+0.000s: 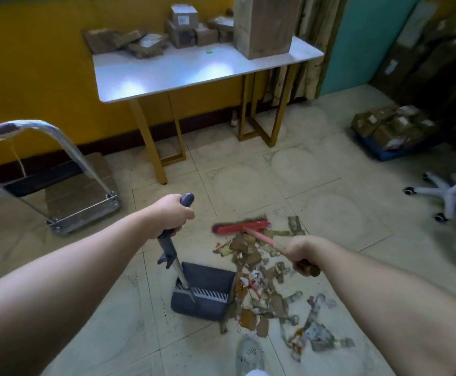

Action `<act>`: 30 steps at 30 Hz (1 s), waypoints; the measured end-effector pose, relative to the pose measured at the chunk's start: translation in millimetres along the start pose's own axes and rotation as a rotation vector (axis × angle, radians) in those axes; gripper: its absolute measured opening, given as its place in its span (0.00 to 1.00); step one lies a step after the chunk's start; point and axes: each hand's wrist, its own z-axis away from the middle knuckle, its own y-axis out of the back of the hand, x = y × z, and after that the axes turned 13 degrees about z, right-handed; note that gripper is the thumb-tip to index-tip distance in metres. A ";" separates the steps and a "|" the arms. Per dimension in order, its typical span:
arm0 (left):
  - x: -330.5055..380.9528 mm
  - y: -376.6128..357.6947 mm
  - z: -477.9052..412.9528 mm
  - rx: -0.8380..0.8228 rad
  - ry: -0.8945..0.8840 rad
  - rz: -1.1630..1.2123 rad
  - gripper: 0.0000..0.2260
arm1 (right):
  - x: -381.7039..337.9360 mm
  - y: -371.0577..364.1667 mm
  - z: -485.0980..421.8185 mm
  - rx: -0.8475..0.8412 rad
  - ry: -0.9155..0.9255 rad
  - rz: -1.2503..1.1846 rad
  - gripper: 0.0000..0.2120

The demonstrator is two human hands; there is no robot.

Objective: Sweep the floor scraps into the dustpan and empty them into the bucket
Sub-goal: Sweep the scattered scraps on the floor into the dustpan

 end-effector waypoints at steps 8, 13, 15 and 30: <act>-10.0 -11.0 53.8 -0.075 -0.100 -0.063 0.03 | 21.1 -72.8 70.7 0.039 -0.095 -0.146 0.08; -0.3 -24.6 69.2 -0.069 -0.141 -0.062 0.06 | 53.4 -100.2 88.8 0.137 -0.117 -0.266 0.10; 9.4 -33.0 72.2 -0.079 -0.158 -0.071 0.07 | 67.8 -103.8 83.6 0.170 -0.121 -0.323 0.14; 83.2 -139.3 37.4 -0.092 -0.090 -0.139 0.09 | 162.2 -7.2 3.2 0.183 -0.167 -0.462 0.10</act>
